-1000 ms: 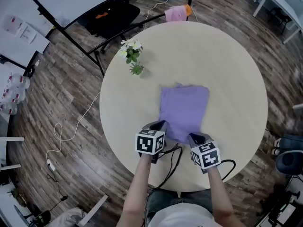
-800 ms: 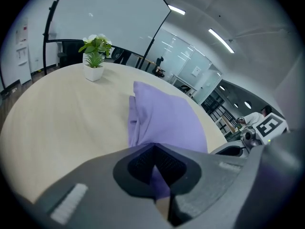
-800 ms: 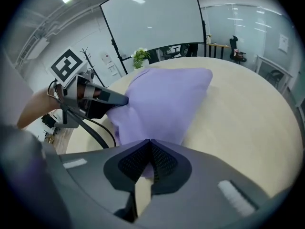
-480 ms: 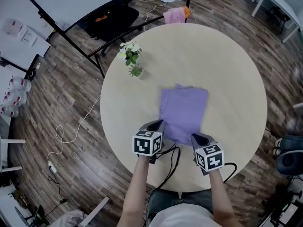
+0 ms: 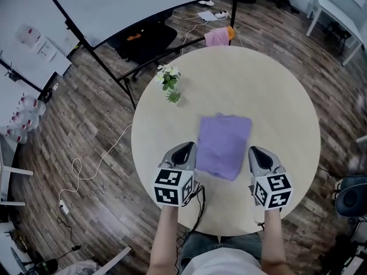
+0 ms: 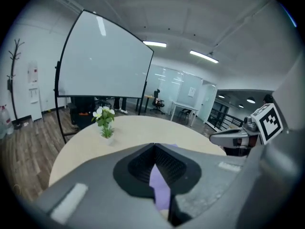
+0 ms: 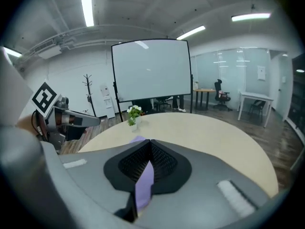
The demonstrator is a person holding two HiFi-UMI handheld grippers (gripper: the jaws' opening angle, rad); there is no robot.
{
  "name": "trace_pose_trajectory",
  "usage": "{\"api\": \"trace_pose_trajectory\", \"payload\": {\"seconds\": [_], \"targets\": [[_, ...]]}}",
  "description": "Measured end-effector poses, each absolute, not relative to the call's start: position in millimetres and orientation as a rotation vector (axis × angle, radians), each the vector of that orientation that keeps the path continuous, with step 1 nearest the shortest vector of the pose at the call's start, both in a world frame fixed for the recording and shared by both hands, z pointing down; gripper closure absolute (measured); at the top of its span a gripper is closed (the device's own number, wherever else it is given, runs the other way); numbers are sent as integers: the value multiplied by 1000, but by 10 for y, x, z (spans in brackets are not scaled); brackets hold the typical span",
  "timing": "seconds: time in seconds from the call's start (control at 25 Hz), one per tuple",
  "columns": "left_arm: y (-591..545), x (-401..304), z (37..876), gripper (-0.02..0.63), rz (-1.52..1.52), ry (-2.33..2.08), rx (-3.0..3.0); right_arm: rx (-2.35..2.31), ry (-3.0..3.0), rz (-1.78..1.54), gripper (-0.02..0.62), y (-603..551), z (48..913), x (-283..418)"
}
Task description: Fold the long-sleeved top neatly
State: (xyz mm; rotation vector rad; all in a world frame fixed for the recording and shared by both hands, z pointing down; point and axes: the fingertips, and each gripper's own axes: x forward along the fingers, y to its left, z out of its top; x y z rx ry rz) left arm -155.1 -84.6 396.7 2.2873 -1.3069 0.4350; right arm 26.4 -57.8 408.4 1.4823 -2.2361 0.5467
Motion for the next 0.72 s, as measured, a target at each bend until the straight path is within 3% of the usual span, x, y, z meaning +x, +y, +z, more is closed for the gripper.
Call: {"api": "trace_pose_trajectory", "payload": {"seconds": [0.72], "targets": [[-571,-1495,2240,602,195,-1670,2542,1825,-2390,76,569,-475,2311,486]]}}
